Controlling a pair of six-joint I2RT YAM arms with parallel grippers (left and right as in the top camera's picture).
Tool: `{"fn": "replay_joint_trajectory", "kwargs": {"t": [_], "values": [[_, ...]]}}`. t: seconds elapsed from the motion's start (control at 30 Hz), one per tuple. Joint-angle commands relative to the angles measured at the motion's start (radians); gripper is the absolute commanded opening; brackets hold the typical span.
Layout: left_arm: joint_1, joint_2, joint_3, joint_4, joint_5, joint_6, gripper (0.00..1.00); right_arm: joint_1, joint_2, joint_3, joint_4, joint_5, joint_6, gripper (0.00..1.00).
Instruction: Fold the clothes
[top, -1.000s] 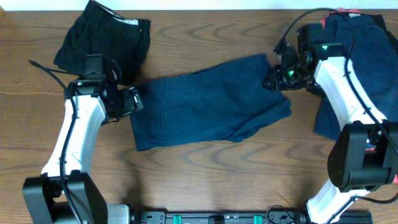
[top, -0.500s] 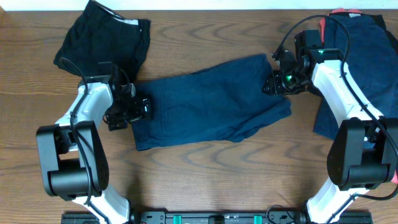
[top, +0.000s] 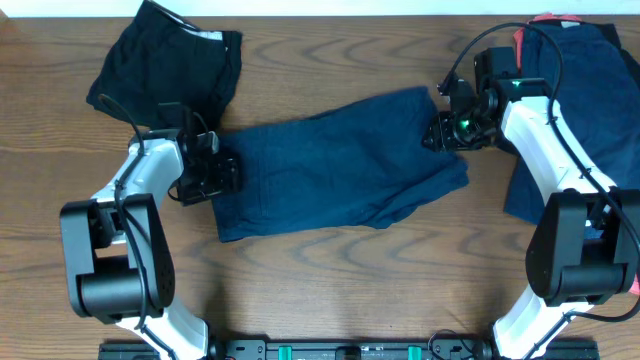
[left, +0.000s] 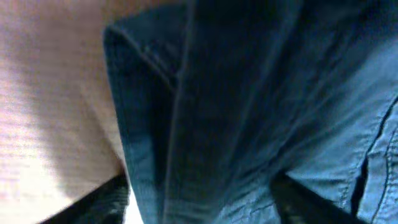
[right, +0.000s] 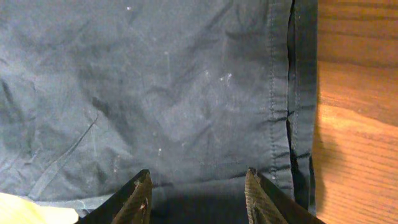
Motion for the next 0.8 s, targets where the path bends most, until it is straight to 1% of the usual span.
{"fn": "replay_joint_trajectory", "kwargs": {"t": [0.0, 0.13, 0.2, 0.23, 0.3, 0.33, 0.37, 0.47, 0.6, 0.67, 0.73, 0.77], "values": [[-0.002, 0.037, -0.084, 0.037, 0.021, -0.016, 0.66, 0.003, 0.002, -0.001, 0.004, -0.002, -0.005, 0.46], [-0.002, 0.037, -0.132, 0.095, 0.030, -0.043, 0.47, 0.003, 0.002, -0.001, 0.004, -0.002, -0.005, 0.45], [-0.002, 0.037, -0.155, 0.124, 0.036, -0.047, 0.43, 0.003, 0.002, -0.001, 0.007, -0.002, -0.005, 0.45], [-0.002, 0.037, -0.167, 0.140, 0.035, -0.051, 0.38, 0.003, 0.002, -0.001, 0.010, -0.002, -0.005, 0.45], [-0.002, 0.037, -0.190, 0.167, 0.035, -0.054, 0.13, 0.003, 0.002, -0.001, 0.017, -0.002, -0.005, 0.44], [-0.002, 0.037, -0.193, 0.169, 0.034, -0.054, 0.06, 0.003, 0.002, -0.001, 0.021, -0.002, -0.005, 0.41], [-0.002, 0.036, -0.193, 0.168, 0.035, -0.054, 0.06, 0.003, 0.002, -0.001, 0.026, -0.002, -0.005, 0.37], [0.006, 0.020, -0.177, 0.131, 0.035, -0.065, 0.06, 0.003, 0.002, 0.008, 0.033, -0.023, -0.005, 0.32], [0.028, -0.023, -0.108, -0.016, 0.034, -0.069, 0.06, 0.005, 0.002, 0.018, 0.037, -0.113, -0.003, 0.26], [0.040, -0.040, -0.051, -0.123, 0.034, -0.068, 0.06, 0.012, 0.002, 0.018, 0.046, -0.140, 0.025, 0.17], [0.045, -0.053, 0.001, -0.215, 0.027, -0.068, 0.06, 0.026, 0.002, 0.018, 0.048, -0.126, 0.037, 0.08], [0.044, -0.060, 0.023, -0.249, 0.022, -0.064, 0.06, 0.033, 0.002, 0.018, 0.050, -0.113, 0.037, 0.05]]}}
